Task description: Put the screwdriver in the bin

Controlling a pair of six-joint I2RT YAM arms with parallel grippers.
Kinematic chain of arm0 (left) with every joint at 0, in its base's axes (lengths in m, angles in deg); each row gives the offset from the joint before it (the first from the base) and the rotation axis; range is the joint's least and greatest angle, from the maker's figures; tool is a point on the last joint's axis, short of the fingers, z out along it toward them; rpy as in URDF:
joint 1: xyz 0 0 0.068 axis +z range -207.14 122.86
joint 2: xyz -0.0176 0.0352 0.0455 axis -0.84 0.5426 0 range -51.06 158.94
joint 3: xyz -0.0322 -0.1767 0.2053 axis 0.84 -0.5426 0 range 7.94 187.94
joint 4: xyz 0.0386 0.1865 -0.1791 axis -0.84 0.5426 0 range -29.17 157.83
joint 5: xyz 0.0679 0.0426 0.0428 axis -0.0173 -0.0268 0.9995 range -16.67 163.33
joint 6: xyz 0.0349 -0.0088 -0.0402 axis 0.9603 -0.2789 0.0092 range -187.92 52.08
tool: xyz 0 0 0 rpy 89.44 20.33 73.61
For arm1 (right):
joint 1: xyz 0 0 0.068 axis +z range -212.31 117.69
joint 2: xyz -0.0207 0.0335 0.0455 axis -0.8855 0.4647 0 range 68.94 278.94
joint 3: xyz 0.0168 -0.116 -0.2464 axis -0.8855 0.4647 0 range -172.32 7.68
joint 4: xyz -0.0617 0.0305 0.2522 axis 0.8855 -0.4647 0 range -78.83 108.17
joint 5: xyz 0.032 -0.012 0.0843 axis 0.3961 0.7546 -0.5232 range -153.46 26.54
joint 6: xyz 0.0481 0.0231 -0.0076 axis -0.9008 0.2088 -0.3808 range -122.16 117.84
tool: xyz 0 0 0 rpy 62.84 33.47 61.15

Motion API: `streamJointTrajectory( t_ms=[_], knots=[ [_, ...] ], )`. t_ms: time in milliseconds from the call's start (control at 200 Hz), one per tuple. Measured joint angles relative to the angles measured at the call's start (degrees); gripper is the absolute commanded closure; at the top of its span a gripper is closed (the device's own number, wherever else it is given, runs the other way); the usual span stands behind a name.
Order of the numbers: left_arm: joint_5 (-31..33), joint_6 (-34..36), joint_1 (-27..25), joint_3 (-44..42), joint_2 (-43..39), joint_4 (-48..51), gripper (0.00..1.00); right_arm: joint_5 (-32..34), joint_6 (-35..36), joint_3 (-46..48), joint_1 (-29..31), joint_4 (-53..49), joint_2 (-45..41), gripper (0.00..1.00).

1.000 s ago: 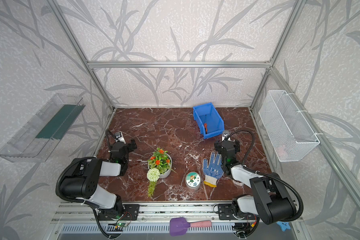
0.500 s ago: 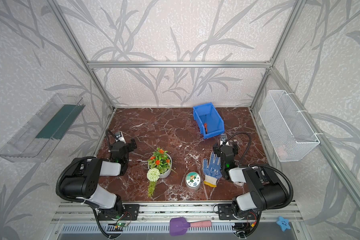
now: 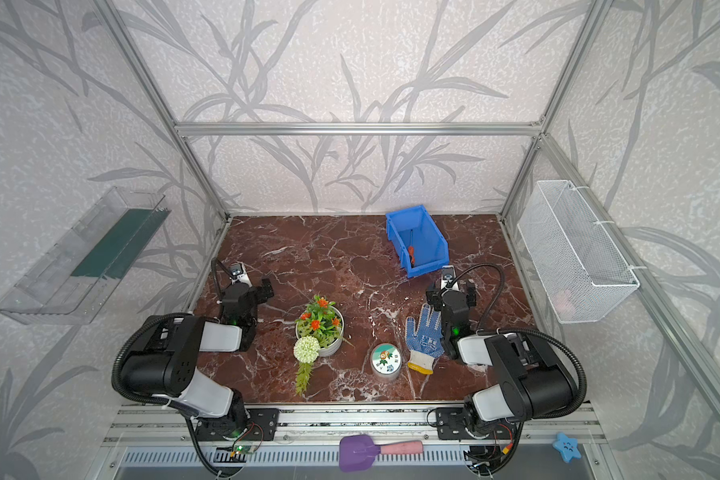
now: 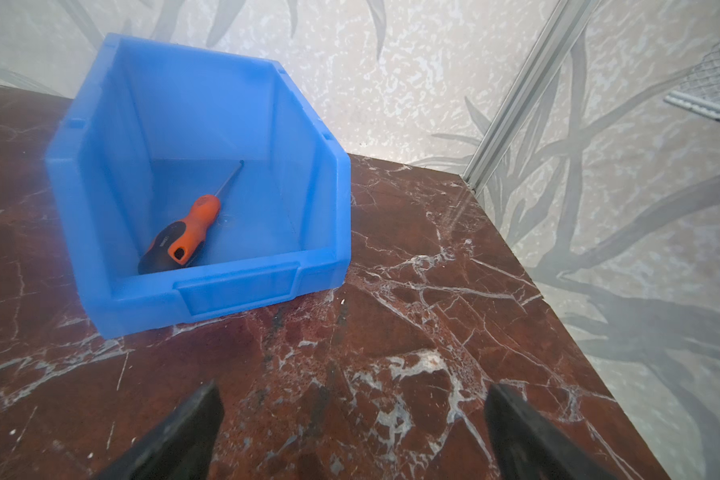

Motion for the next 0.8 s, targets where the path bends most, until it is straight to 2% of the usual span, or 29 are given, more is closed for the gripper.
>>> streamJointTrajectory(
  t_ms=[180,385,805],
  knots=[
    [0.0,0.0,0.0,0.0,0.0,0.0,0.01,-2.9,-1.3,-2.7,-2.4,-4.0,0.4,0.01],
    [0.0,0.0,0.0,0.0,0.0,0.0,0.01,-5.8,-1.4,-3.9,-4.5,-0.4,8.3,0.01],
    [0.0,0.0,0.0,0.0,0.0,0.0,0.01,-7.2,-1.4,-3.9,-4.5,1.2,8.5,0.01]
  ],
)
